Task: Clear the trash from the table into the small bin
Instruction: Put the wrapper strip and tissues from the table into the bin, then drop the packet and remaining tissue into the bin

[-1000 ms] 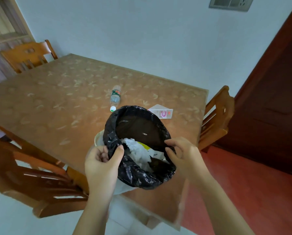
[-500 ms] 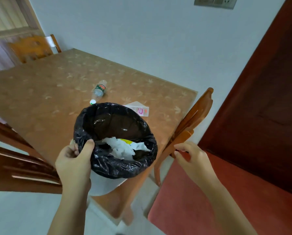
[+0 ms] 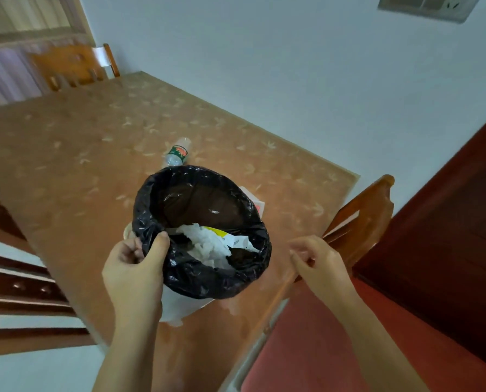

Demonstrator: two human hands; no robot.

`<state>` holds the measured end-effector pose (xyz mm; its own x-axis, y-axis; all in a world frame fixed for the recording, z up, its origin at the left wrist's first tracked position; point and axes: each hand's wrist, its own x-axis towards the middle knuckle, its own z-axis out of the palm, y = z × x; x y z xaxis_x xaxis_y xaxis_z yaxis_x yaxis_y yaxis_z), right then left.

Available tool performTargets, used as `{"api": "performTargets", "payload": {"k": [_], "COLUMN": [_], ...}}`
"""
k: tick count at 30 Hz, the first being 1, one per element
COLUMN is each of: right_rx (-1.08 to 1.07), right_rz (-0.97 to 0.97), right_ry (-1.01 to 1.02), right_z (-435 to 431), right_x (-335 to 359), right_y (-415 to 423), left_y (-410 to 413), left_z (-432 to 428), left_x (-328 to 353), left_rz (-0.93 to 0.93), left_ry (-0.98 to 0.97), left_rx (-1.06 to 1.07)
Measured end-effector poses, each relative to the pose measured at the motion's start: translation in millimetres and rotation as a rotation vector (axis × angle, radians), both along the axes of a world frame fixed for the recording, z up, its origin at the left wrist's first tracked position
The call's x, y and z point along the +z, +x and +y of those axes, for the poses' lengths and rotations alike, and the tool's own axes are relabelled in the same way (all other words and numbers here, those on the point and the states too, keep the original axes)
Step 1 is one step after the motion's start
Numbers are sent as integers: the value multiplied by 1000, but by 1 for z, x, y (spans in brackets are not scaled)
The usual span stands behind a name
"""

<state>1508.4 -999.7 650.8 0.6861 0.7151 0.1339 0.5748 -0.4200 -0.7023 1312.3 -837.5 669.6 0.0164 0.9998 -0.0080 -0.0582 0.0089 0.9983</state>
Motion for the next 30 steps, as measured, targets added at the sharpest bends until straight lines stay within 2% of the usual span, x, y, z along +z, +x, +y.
{"api": "performTargets", "payload": {"k": [6, 14, 16, 26, 30], "right_rx": [69, 55, 34, 139, 157], "right_rz": [56, 71, 128, 147, 185], "right_ry": [-13, -67, -61, -203, -183], "right_z": [50, 108, 123, 179, 185], "right_x": [-24, -57, -65, -117, -132], "right_y": [12, 78, 98, 168, 173], "left_y": [4, 23, 31, 78, 84], "left_z": [21, 27, 31, 38, 32], "left_x": [-1, 0, 3, 12, 6], "left_rz": [65, 219, 261, 329, 343], "left_ry": [-32, 12, -4, -38, -62], "left_rx": [84, 238, 301, 511, 565]}}
